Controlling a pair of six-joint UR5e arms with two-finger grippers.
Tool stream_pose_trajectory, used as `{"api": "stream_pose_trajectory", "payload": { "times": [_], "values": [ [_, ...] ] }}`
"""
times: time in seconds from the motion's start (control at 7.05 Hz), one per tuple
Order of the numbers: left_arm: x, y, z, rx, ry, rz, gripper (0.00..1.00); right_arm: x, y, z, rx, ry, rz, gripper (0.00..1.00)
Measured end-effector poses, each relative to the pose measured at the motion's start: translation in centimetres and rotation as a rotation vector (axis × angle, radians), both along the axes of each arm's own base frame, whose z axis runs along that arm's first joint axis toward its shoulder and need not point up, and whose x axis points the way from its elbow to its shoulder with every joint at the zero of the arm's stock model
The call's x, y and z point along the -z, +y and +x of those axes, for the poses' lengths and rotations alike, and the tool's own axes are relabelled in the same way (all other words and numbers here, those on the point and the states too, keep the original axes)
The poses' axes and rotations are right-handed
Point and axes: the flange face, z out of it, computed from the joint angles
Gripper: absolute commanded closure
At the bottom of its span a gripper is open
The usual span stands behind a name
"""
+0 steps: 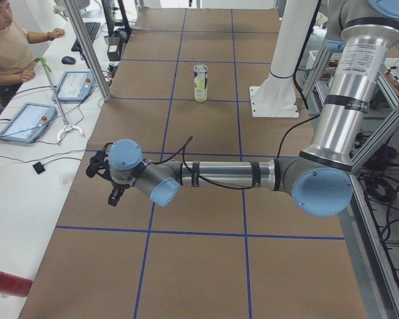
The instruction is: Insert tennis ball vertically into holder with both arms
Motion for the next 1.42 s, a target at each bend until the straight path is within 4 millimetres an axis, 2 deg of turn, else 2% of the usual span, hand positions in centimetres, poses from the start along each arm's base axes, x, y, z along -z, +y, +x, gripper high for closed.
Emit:
{"api": "stream_pose_trajectory", "payload": {
  "times": [0.28, 0.57, 0.85, 1.13, 1.28, 1.42],
  "values": [
    [-2.5, 1.3, 0.0, -0.066, -0.051, 0.053, 0.0, -1.5, 0.5, 0.0, 0.0, 0.004, -0.028, 0.0],
    [-3.8, 1.0, 0.1, -0.095, -0.045, -0.055, 0.0, -2.6, 0.7, 0.1, 0.001, 0.006, -0.048, 0.01],
    [-4.3, 0.5, 0.0, -0.1, -0.027, -0.211, 0.0, -3.3, 0.8, 0.1, 0.001, 0.005, -0.062, 0.0],
    [-4.9, 0.8, 0.5, -0.109, -0.036, -0.287, 0.0, -3.6, 0.9, 0.1, 0.001, 0.004, -0.07, 0.0],
    [-4.8, 0.8, 0.2, -0.105, -0.069, -0.311, 0.0, -3.7, 1.0, 0.0, 0.0, 0.003, -0.071, 0.0],
    [-4.5, 0.9, -1.0, -0.114, -0.113, -0.309, 0.0, -3.7, 1.0, 0.0, 0.0, 0.002, -0.072, 0.0]
  ]
}}
